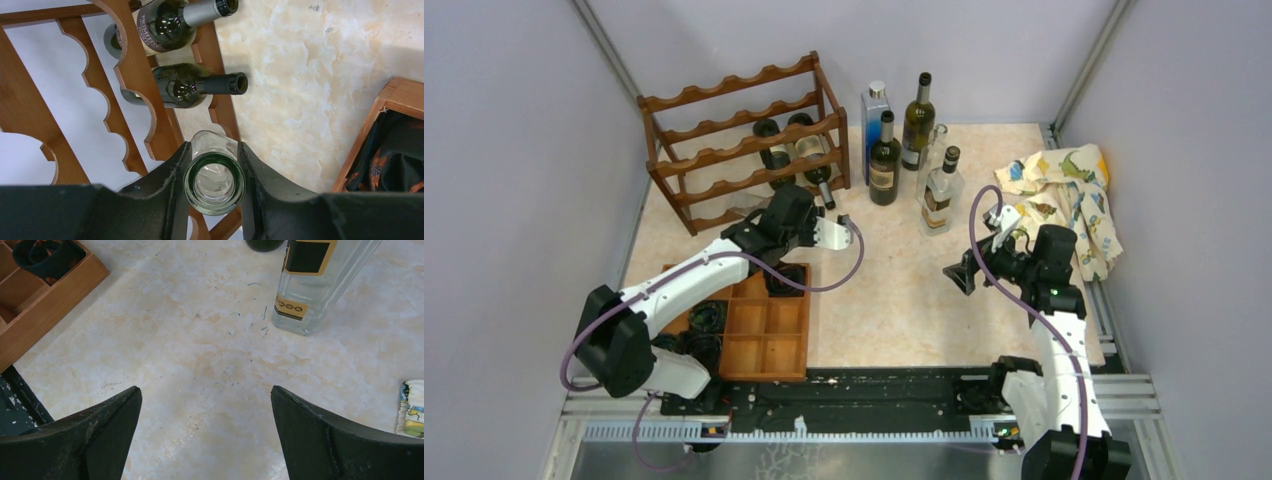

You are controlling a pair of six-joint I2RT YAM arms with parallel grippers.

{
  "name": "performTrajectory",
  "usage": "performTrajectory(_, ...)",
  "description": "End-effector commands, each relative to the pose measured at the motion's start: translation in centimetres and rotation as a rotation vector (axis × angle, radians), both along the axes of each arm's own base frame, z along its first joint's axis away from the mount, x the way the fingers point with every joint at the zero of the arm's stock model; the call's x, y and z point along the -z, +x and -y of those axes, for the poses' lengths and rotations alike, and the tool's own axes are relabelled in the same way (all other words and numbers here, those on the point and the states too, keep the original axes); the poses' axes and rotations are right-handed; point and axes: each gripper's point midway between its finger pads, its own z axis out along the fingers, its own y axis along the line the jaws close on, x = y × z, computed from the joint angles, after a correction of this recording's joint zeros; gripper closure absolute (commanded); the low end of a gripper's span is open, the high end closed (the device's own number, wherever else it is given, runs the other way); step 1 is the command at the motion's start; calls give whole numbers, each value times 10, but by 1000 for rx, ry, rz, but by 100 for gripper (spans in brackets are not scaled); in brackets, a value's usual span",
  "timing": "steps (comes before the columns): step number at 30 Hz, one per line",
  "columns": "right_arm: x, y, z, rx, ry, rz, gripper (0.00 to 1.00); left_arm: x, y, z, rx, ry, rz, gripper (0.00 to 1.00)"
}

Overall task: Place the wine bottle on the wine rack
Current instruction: Pick up the wine bottle from the center of the board, then place the wine bottle in the wine rack.

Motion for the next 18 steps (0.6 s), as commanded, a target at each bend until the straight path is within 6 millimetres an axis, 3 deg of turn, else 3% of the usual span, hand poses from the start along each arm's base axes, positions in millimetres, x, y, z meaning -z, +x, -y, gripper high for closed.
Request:
performTrajectory(1, -7, 5, 2, -8, -13, 40, 2, -16, 19, 3, 6, 4, 118, 100)
performTrajectory(11, -6, 6, 3, -4, -18, 38, 2, -16, 22, 5, 21, 6, 143, 100)
performTrajectory(18, -4, 6, 4, 0, -20, 34, 2, 7, 24, -7, 25, 26, 124, 100)
